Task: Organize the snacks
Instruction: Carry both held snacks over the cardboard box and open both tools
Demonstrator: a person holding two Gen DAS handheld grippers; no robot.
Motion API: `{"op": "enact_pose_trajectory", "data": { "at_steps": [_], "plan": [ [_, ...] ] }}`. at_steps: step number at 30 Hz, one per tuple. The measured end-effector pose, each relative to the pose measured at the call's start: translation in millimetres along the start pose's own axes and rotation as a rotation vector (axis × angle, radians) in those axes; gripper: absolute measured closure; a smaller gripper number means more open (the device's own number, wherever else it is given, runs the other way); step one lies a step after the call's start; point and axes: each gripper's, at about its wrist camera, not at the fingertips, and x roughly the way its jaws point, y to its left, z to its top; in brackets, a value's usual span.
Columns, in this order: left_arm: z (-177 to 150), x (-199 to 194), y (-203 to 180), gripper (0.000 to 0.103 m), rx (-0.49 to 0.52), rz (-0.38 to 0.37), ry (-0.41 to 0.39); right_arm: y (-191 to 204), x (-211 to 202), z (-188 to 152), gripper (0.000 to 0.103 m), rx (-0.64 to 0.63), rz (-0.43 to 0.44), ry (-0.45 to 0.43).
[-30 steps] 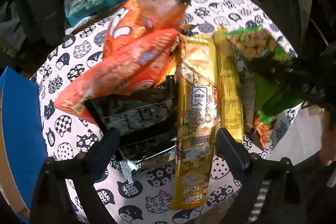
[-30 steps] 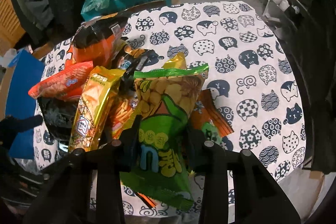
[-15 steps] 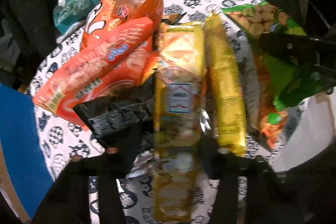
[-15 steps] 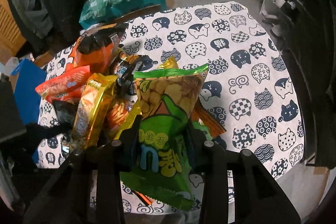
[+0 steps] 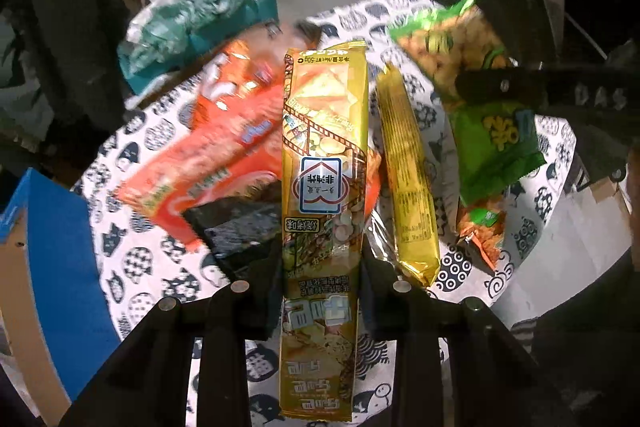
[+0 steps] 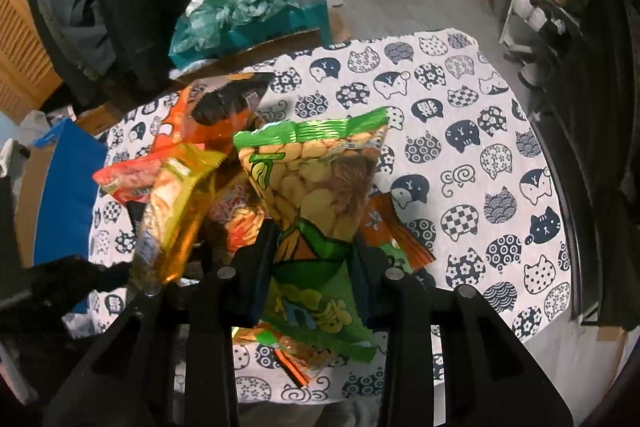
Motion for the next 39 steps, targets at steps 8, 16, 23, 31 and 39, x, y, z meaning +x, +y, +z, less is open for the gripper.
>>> {"op": "enact_pose_trajectory", "data": {
  "at_steps": [8, 16, 23, 31, 39],
  "plan": [
    [-4.0, -34.3, 27.7, 0.071, -0.039, 0.041, -0.044, 18.6, -15.8, 4.4, 0.076, -0.038, 0.001, -0.039],
    [-14.3, -62.9, 66.8, 0.071, -0.093, 0.093, -0.074, 50.6, -31.7, 10.6, 0.076, -0.087, 0.025, -0.063],
    [-24.4, -87.5, 113.2, 0.071, -0.171, 0.14, -0.107, 96.9, -41.8, 19.5, 0.076, -0.147, 0.054, -0.077],
    [-44.9, -107.2, 168.4, 0.071, -0.268, 0.197, -0.13, 161.7, -39.5, 31.0, 0.076, -0.217, 0.114, -0.063],
    [-76.4, -117.0, 224.4, 0.071, -0.371, 0.244, -0.133, 251.5, -32.7, 39.4, 0.076, -0.311, 0.186, -0.044]
  ]
}}
